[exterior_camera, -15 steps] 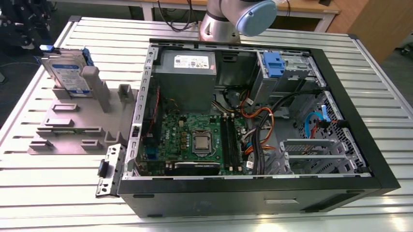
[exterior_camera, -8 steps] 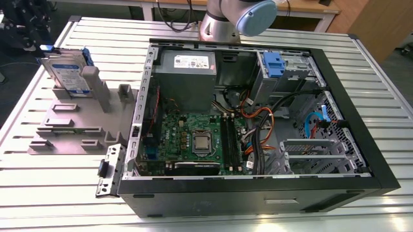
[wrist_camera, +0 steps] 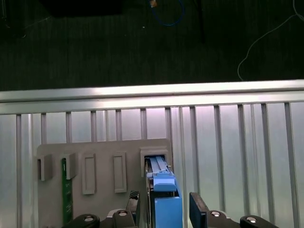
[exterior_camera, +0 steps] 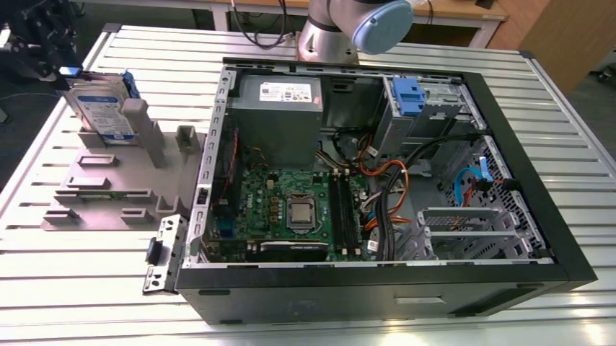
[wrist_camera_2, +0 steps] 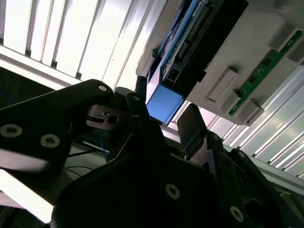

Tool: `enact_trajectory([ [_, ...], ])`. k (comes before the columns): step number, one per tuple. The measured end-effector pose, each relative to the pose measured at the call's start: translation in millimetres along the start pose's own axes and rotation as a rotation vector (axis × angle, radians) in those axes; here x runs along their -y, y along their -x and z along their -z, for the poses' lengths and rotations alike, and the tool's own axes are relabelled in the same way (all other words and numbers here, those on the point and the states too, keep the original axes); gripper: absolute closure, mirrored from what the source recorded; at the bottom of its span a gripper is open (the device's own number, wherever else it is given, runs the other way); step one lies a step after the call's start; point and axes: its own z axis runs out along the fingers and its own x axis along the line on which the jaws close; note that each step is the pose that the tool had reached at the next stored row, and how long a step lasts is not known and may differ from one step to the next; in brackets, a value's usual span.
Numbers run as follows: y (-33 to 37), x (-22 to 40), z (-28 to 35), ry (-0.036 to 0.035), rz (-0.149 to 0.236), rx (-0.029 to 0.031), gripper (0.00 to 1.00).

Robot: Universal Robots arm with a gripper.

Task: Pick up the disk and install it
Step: 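Pick up the disk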

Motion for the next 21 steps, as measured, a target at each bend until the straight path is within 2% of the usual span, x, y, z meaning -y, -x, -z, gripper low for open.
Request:
enact_trajectory([
  [3,-0.1,0.2,-4.8,0.0001,0.0,0.0007,0.47],
  [10,-0.2,0.5,-6.5,0.0001,0.005,0.0011,0.47],
  [15,-0.4,0.5,-11.2,0.0029,0.065,0.0009,0.47],
  [21,-0.6,0.4,-16.2,0.0031,0.071,0.002,0.47],
])
